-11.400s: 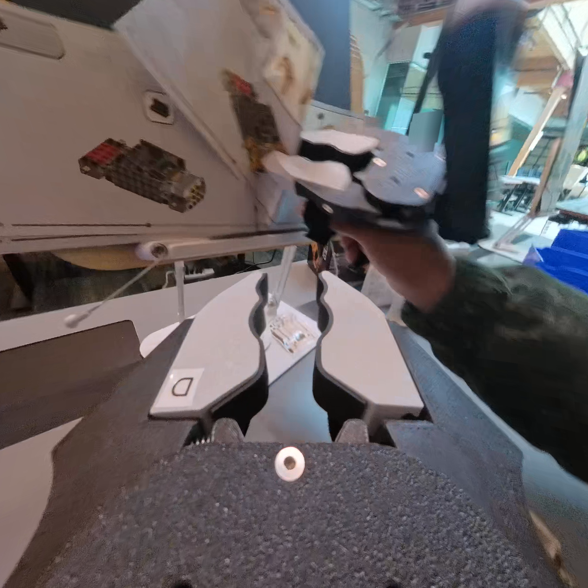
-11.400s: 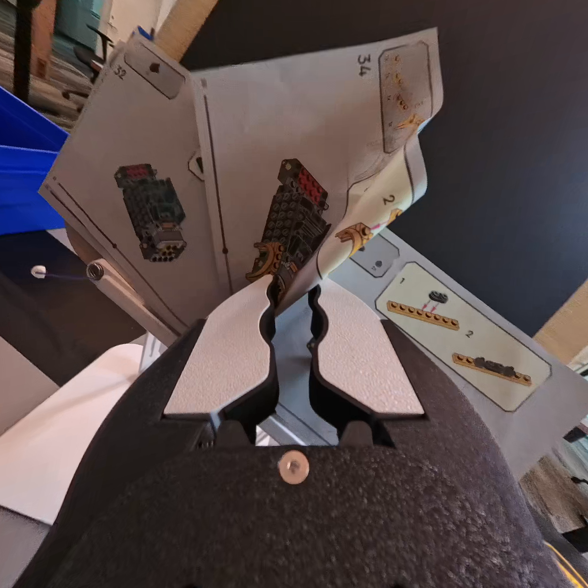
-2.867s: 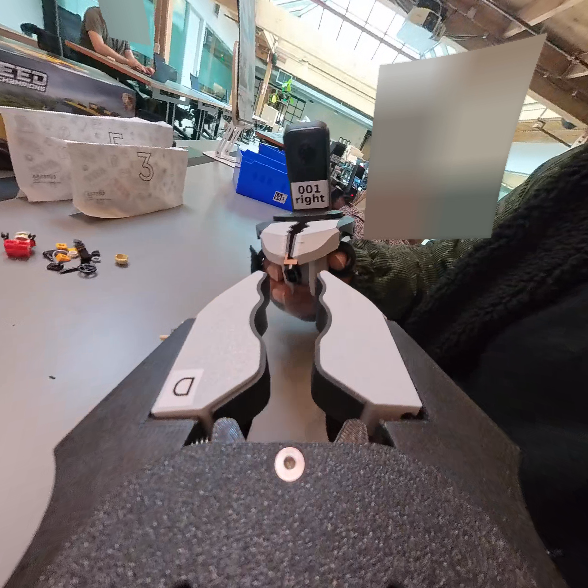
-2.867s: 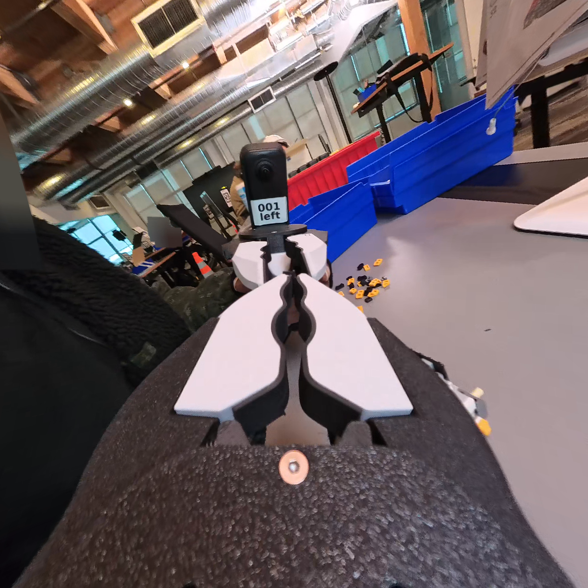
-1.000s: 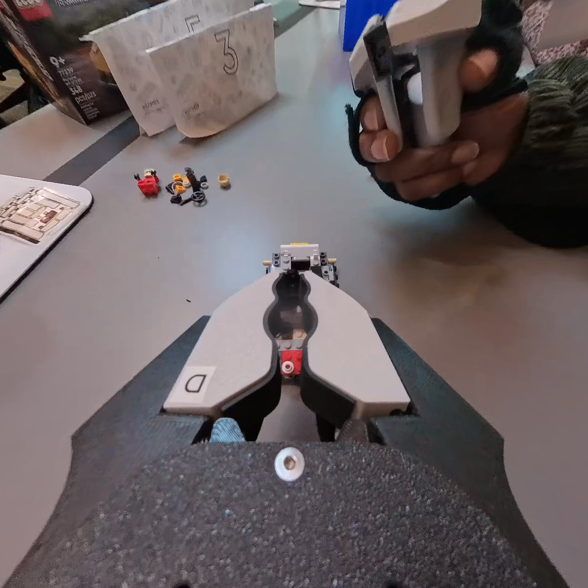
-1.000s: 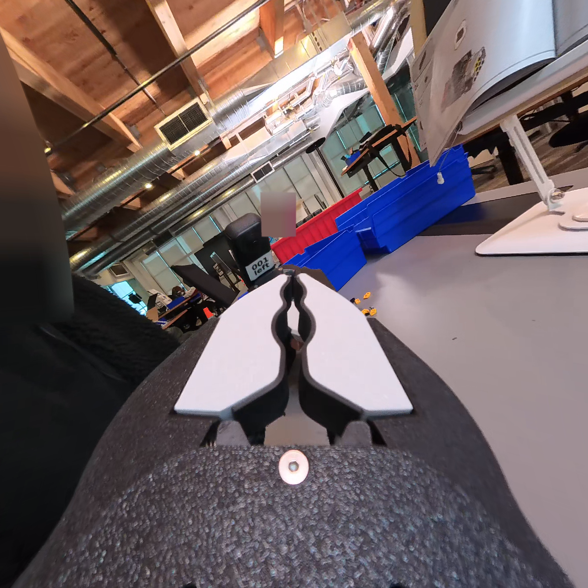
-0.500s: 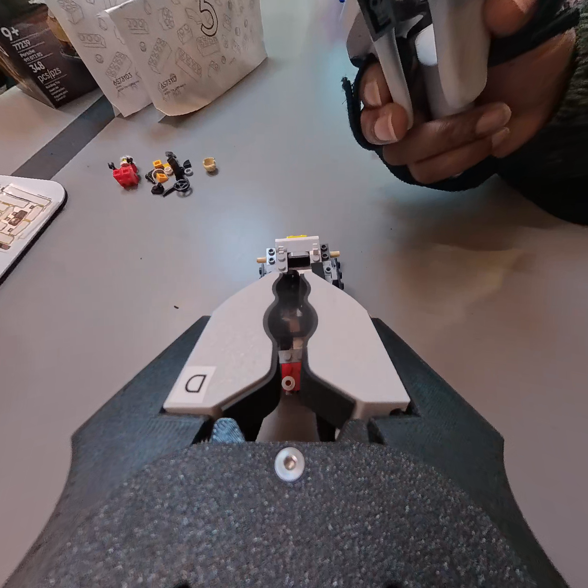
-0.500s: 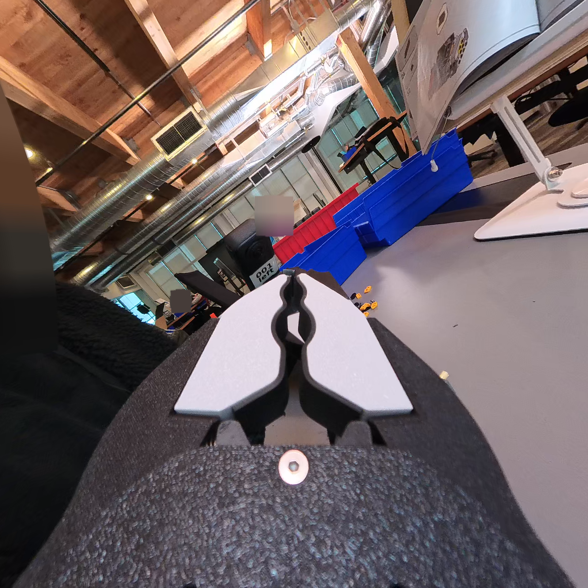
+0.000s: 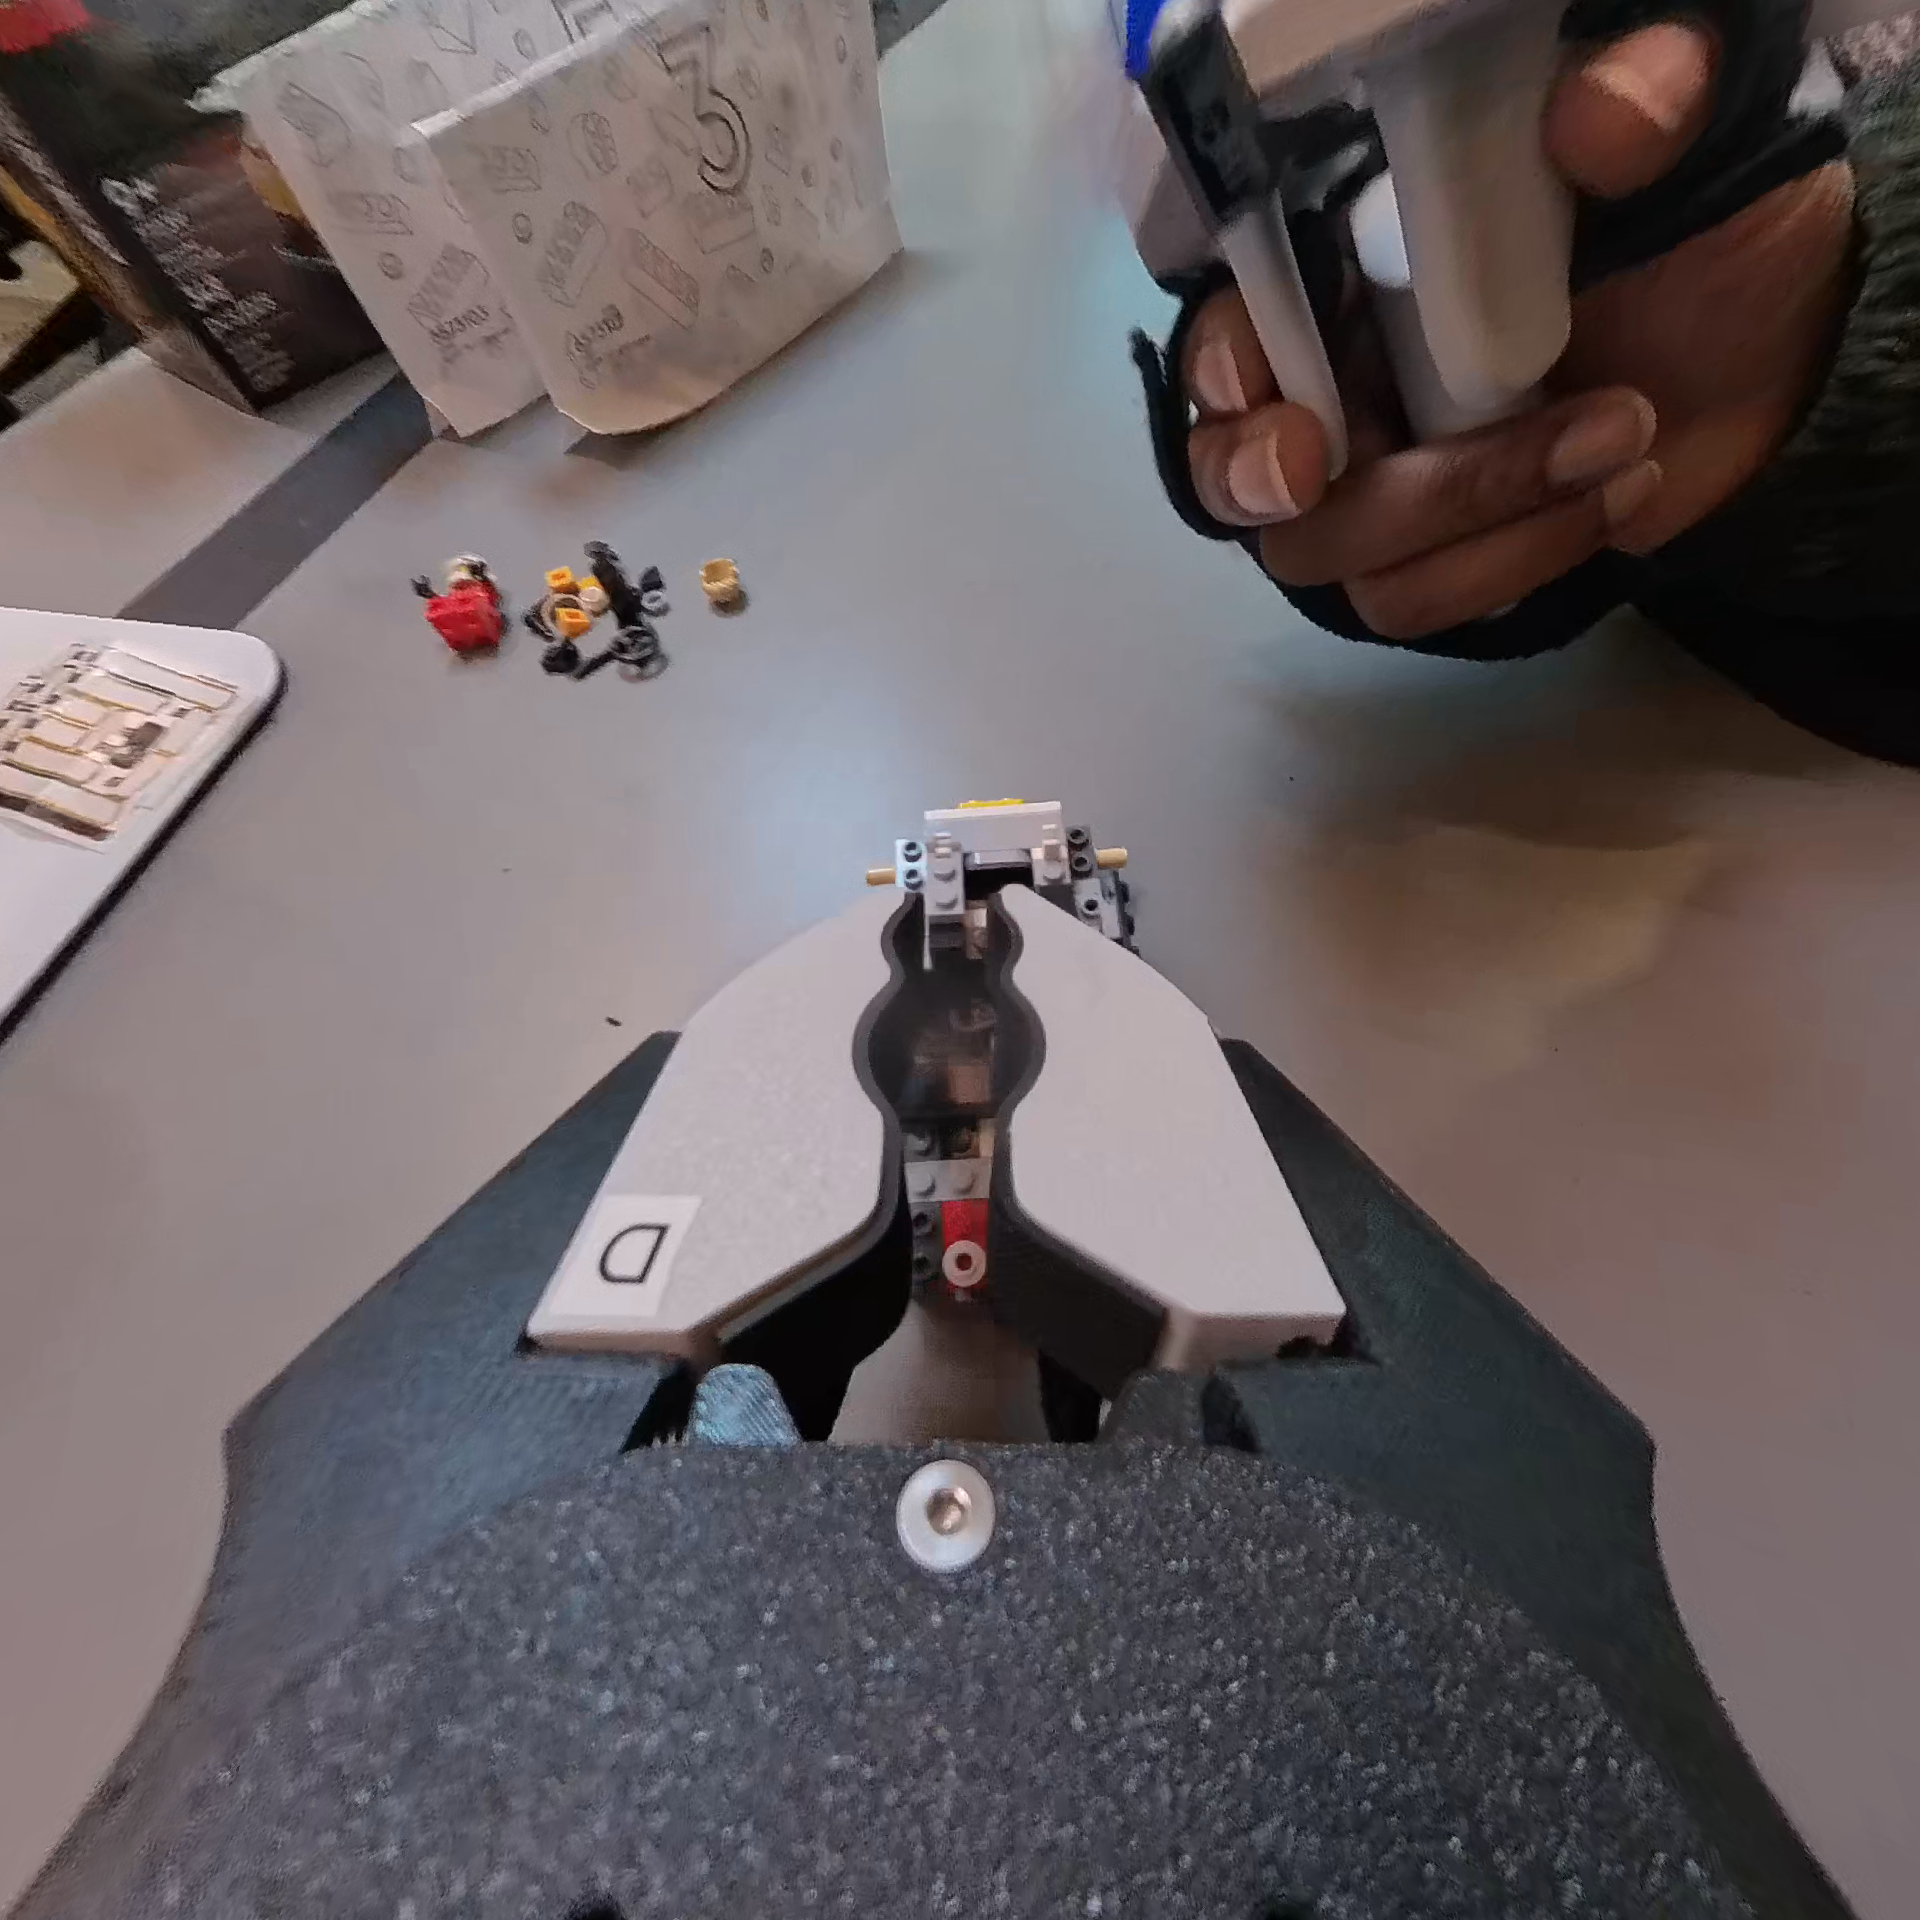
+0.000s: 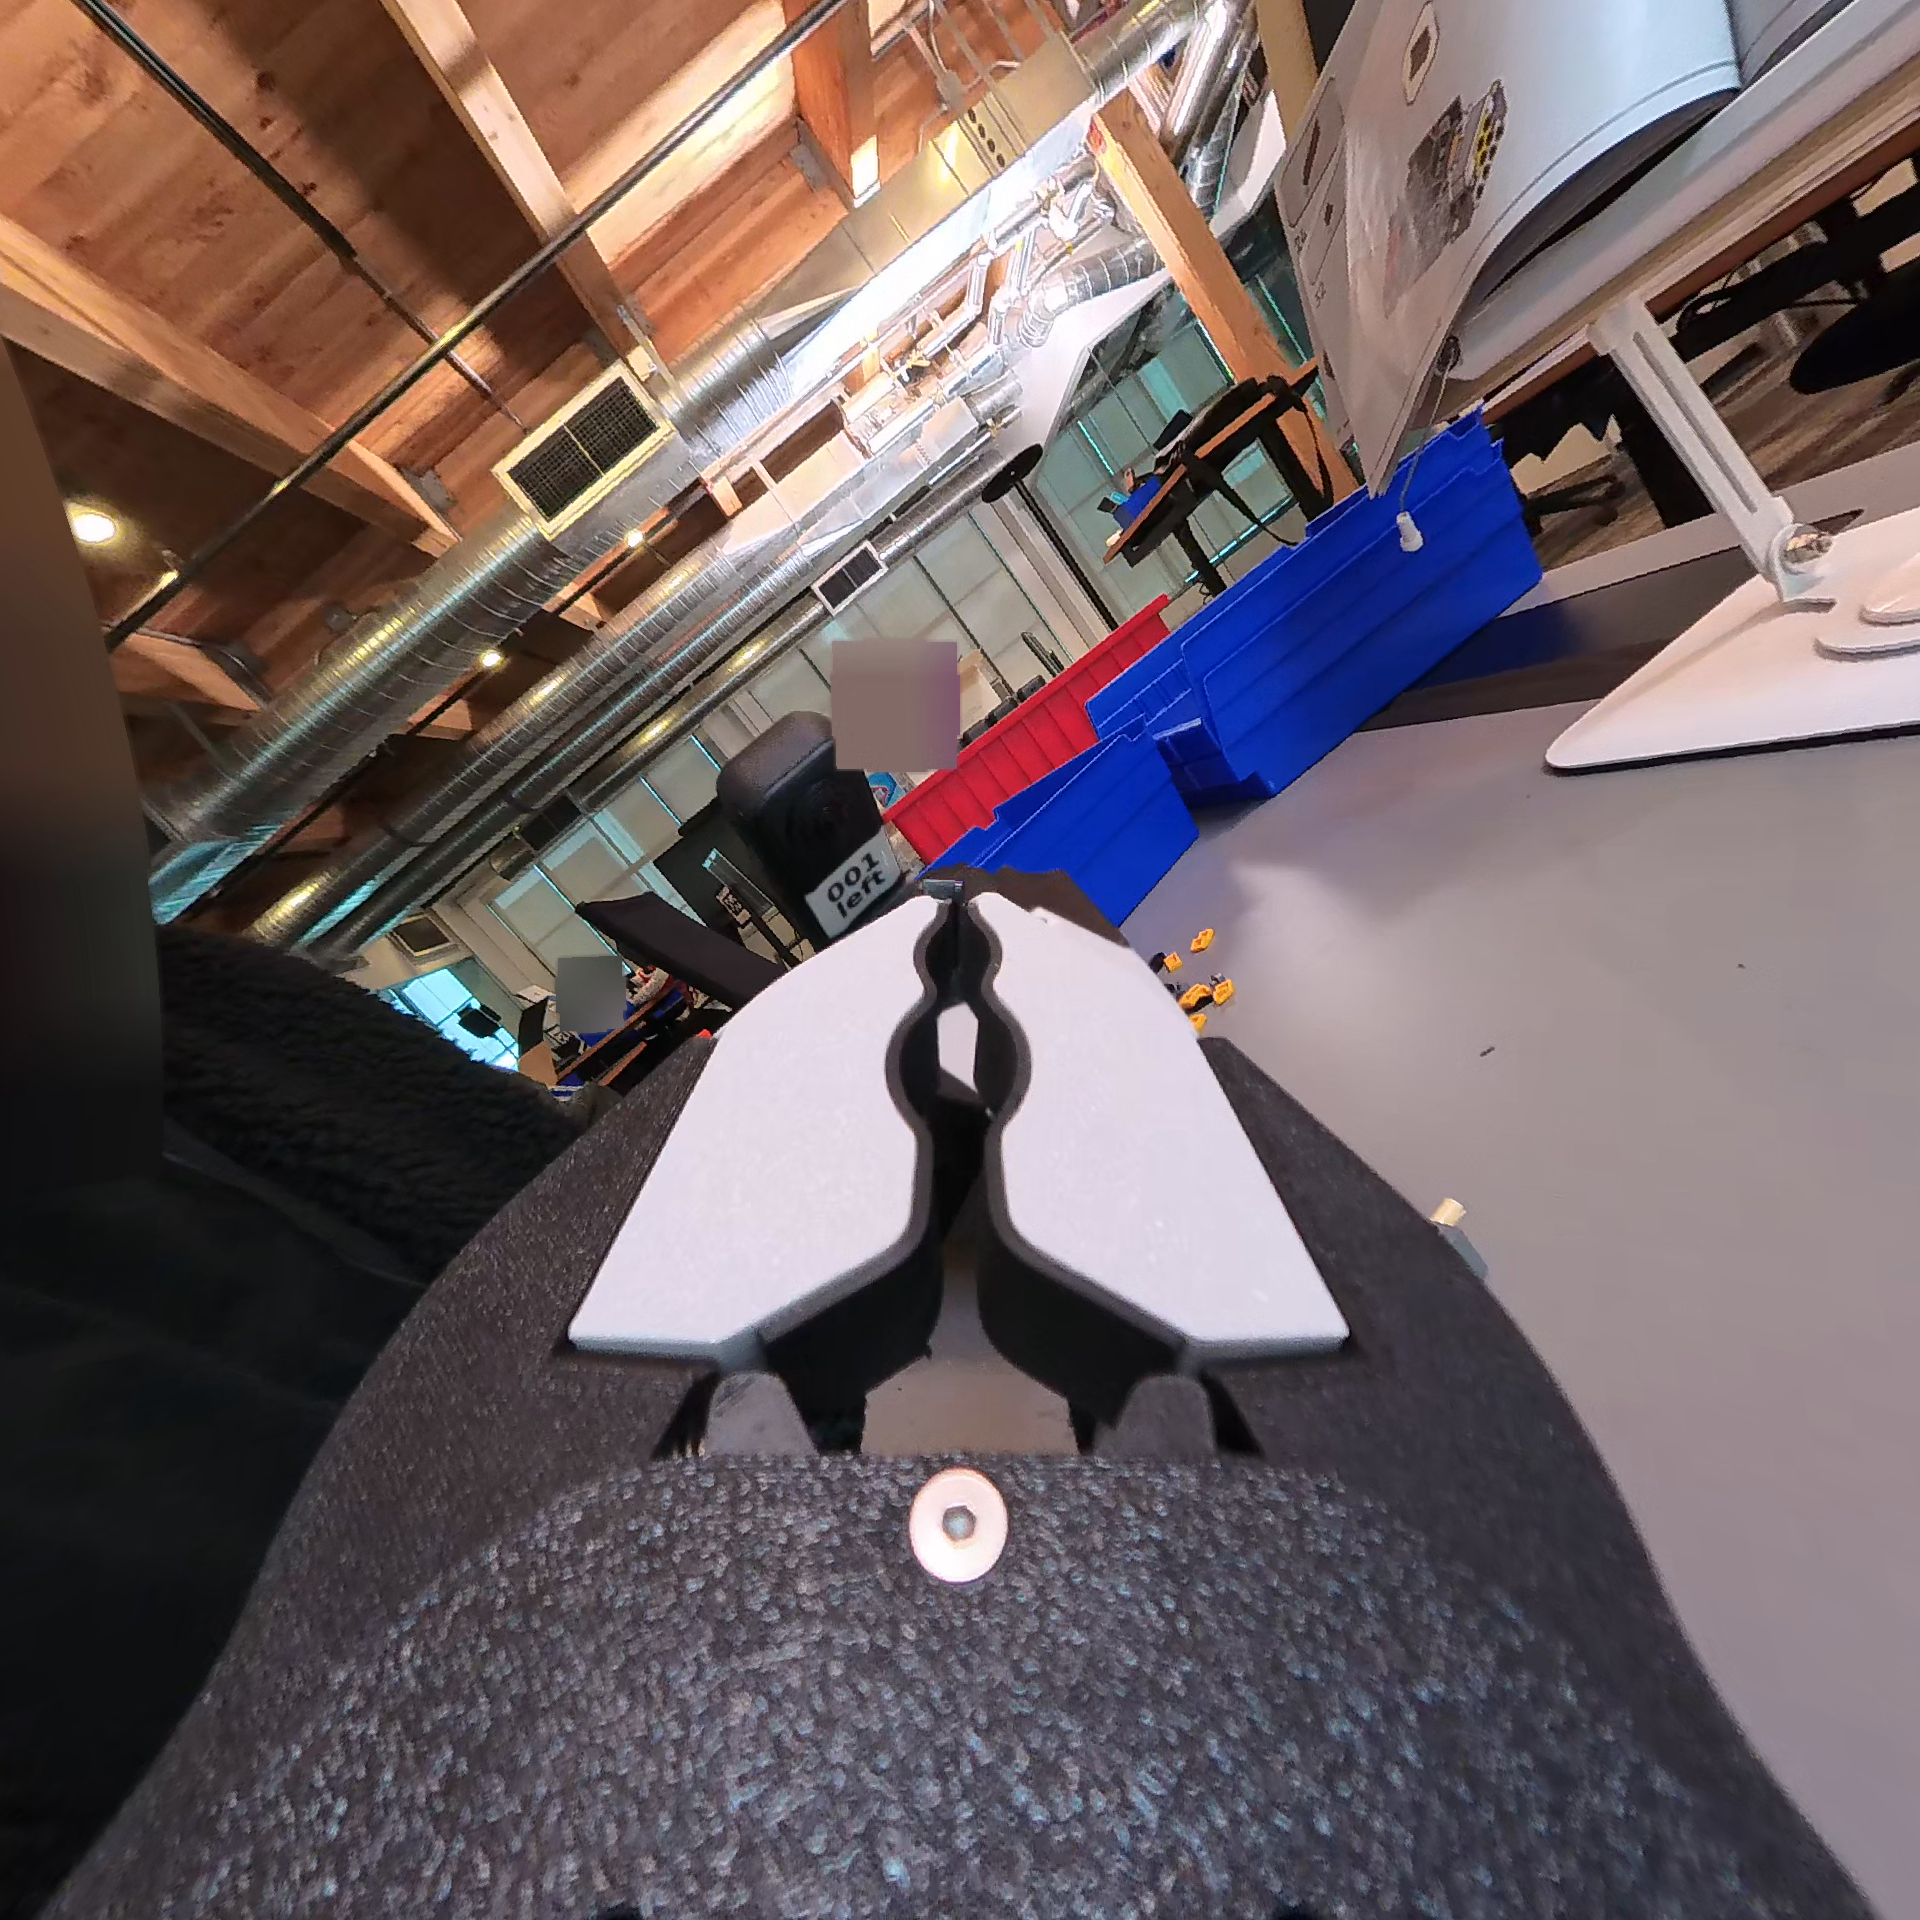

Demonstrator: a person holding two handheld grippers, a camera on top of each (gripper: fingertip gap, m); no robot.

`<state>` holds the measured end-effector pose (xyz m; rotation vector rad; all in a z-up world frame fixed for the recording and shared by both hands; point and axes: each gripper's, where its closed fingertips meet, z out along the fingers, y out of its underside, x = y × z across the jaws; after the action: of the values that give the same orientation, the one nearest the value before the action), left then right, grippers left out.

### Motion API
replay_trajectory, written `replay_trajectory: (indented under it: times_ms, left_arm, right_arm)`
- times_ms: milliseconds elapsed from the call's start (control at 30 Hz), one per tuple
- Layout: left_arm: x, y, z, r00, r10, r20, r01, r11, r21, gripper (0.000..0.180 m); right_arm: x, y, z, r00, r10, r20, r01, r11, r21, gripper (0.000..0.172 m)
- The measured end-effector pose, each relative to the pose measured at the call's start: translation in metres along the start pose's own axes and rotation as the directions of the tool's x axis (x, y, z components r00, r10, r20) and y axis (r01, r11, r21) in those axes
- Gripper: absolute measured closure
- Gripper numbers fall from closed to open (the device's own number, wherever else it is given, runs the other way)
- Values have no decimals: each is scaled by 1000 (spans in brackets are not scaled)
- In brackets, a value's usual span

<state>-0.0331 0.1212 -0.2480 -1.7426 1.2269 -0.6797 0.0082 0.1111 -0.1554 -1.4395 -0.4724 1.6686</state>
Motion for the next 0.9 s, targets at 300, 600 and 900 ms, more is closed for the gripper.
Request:
replay_trajectory:
  times_ms: [300,600,900]
  left_arm:
    - [7,-52,-51,975,-159,-156,202,926,318,159]
    - [45,-68,-51,947,-122,-297,222,917,332,171]
    - [-2,-62,-123,984,-29,176,-11,975,220,172]
  right_arm:
    - [-1,13,8,998,-62,-27,60,996,-66,172]
    - [-24,44,31,983,-177,42,181,969,-170,171]
    - [-19,28,24,954,-296,-48,286,945,-157,155]
